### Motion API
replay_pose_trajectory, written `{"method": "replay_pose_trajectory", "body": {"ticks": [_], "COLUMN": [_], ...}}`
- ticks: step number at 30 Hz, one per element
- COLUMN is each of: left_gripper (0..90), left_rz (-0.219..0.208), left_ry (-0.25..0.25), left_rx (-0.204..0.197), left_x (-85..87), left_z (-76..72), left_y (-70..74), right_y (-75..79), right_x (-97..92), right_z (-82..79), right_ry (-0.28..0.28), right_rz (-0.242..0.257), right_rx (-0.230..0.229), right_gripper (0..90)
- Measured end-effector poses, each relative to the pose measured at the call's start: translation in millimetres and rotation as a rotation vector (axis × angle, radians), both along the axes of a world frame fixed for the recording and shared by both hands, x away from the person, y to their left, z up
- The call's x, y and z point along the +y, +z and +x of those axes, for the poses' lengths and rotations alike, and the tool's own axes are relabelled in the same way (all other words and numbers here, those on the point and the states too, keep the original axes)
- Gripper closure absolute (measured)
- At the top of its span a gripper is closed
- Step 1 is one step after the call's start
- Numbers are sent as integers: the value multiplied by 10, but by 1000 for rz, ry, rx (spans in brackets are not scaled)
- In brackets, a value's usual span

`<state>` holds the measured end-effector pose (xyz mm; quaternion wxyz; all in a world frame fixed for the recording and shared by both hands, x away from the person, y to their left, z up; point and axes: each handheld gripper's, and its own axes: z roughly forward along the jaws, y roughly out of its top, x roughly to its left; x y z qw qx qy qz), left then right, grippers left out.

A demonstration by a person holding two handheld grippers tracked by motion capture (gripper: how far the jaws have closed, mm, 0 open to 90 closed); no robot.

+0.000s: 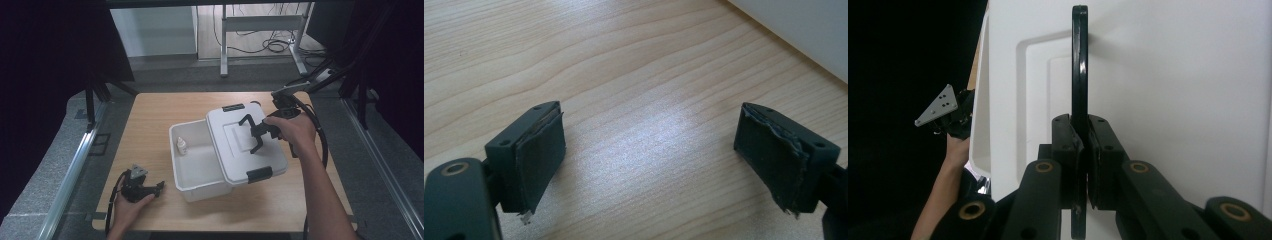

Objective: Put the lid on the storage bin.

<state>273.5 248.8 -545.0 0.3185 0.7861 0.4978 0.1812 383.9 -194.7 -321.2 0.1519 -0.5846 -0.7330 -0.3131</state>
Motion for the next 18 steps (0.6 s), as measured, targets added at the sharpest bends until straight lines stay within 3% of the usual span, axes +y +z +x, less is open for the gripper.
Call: {"method": "replay_pose_trajectory", "body": {"ticks": [18], "left_gripper": [131], "left_rz": [-3], "left_ry": [0], "left_rx": [-1], "left_x": [-3], "left_z": [0], "left_y": [-1], "right_y": [-22], "right_x": [212], "right_z": [16], "right_ry": [20], "right_rz": [29], "right_rx": [12], "right_gripper": [839]}}
